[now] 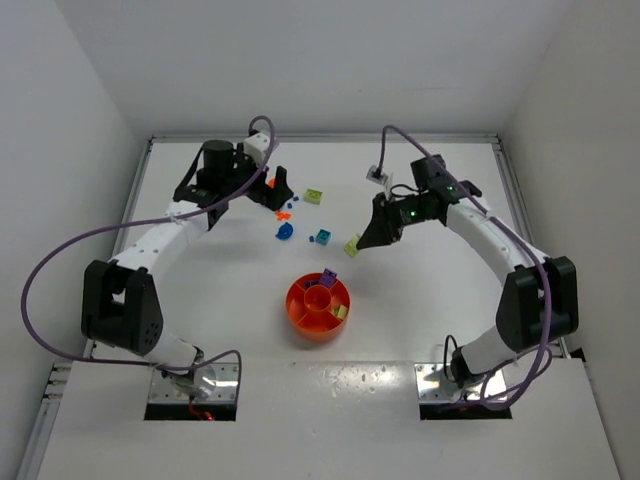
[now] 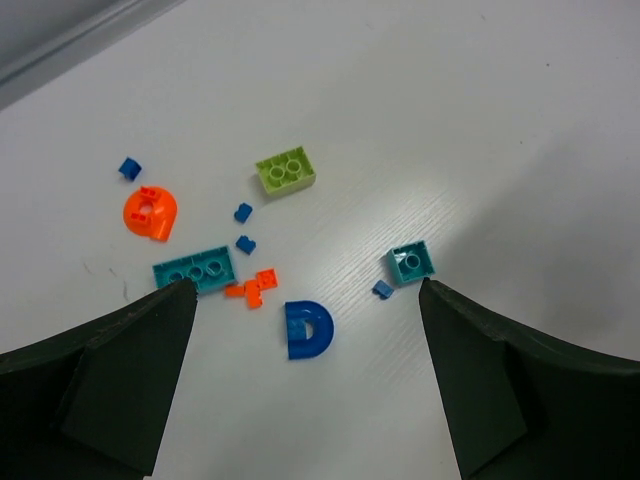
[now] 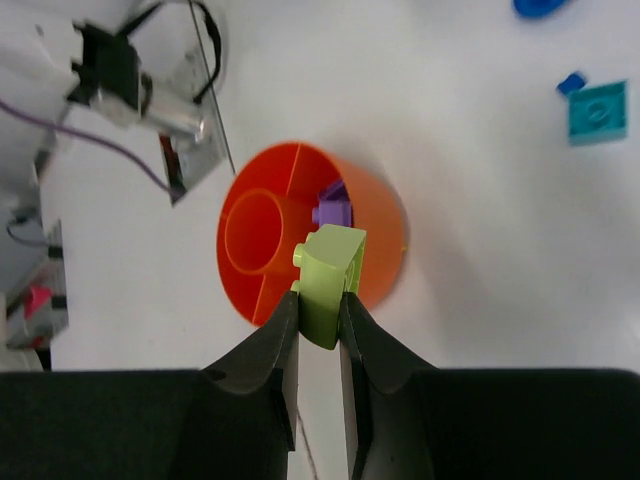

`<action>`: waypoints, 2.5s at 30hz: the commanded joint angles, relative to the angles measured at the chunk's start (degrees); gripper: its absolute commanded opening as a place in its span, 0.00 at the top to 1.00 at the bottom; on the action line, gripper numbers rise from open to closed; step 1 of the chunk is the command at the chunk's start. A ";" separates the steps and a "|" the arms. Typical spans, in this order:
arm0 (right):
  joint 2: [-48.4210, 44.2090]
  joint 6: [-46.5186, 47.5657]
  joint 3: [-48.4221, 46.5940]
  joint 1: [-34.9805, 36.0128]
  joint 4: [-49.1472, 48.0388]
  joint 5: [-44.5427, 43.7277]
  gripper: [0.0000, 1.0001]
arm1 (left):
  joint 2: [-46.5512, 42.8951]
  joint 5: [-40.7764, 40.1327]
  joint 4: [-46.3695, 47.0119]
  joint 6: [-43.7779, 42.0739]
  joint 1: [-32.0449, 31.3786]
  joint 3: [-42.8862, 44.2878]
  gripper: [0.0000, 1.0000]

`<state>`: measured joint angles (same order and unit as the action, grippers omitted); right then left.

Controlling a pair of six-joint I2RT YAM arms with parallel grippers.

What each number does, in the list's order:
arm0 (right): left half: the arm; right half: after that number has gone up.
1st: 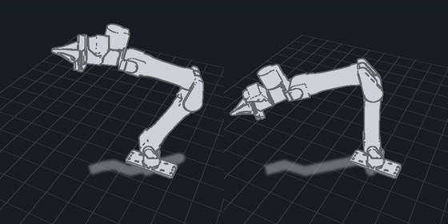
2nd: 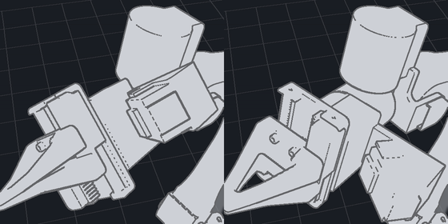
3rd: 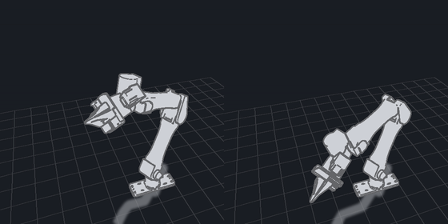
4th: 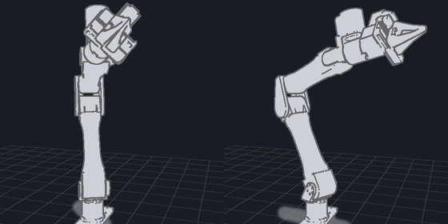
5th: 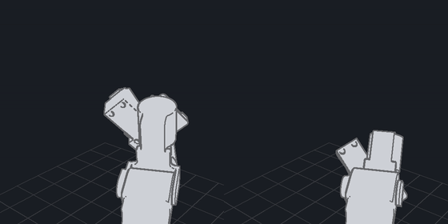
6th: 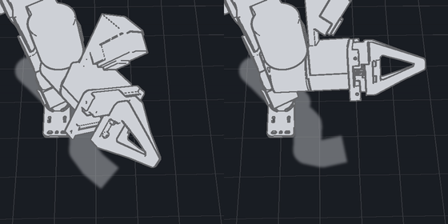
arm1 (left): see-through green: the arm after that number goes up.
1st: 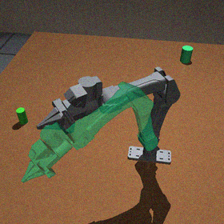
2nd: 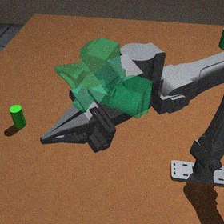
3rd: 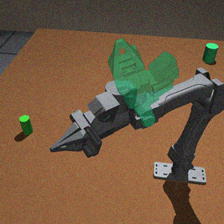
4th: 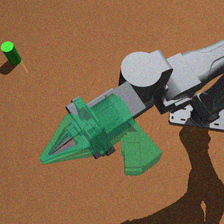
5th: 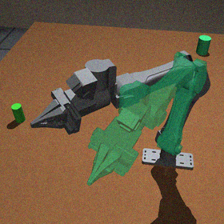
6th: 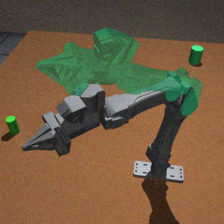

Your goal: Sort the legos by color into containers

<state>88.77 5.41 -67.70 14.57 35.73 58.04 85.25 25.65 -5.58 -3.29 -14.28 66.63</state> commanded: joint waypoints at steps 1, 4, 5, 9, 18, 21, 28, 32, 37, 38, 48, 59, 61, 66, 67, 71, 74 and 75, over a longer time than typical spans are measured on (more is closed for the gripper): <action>-2.46 11.20 1.78 3.44 7.07 -2.40 1.00 | 2.71 1.59 0.31 3.90 2.32 2.27 0.00; -3.60 12.87 1.78 6.78 7.77 -4.06 1.00 | 4.39 2.65 0.31 5.57 2.86 2.98 0.00; -3.61 13.39 1.78 7.49 7.78 -4.60 1.00 | 5.18 2.65 0.31 5.57 3.38 3.67 0.00; -2.90 18.05 1.26 10.39 11.55 -7.06 1.00 | 5.71 4.50 0.31 6.10 4.00 3.68 0.00; -1.23 21.05 0.11 14.61 12.88 -9.70 1.00 | 3.96 4.50 -0.22 4.08 5.58 2.36 0.00; -0.71 21.05 0.11 15.32 12.88 -10.23 1.00 | 3.96 4.50 -0.22 4.08 5.58 1.84 0.00; 2.80 24.47 -2.78 16.37 15.43 -11.37 1.00 | 3.96 5.64 -0.22 4.08 5.58 1.84 0.00; 3.33 24.47 -2.79 16.90 14.82 -11.37 1.00 | 3.96 5.64 -0.22 3.47 5.58 1.84 0.00; 3.86 24.47 -2.79 16.90 14.28 -11.37 1.00 | 4.48 5.64 -0.22 2.94 5.58 1.84 0.00; 3.86 24.47 -3.31 17.42 14.28 -11.37 1.00 | 4.48 5.64 -0.22 2.94 5.58 1.84 0.00; 6.76 25.70 -5.42 18.47 14.28 -12.43 0.97 | 5.63 5.64 -0.22 2.94 5.58 1.84 0.00; 7.29 27.99 -5.43 19.00 16.83 -14.09 0.90 | 5.63 5.63 -0.22 1.88 5.58 1.31 0.00; 7.29 29.39 -5.42 19.01 17.53 -15.15 0.76 | 6.15 6.16 -0.22 1.88 5.58 1.31 0.00; 6.06 29.92 -4.90 19.53 16.93 -15.68 0.48 | 7.29 6.69 -0.22 0.74 5.58 1.84 0.00; 6.06 29.92 -4.90 19.53 16.92 -15.68 0.48 | 7.30 6.69 -0.22 0.74 5.58 1.84 0.00; 6.06 28.27 -6.64 19.37 14.47 -15.60 0.49 | 7.82 7.84 -0.22 0.04 5.58 2.97 0.00; 6.06 20.04 -8.58 18.13 9.56 -15.59 0.51 | 10.01 8.45 -0.22 -1.71 4.89 5.25 0.02; 6.06 17.38 -8.59 18.13 4.93 -16.46 0.51 | 10.98 8.45 -1.35 -3.90 4.01 6.48 0.04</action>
<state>96.51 29.91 -72.53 33.63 50.33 41.47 94.45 32.32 -7.44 -3.05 -9.45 68.66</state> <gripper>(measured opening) 0.493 0.967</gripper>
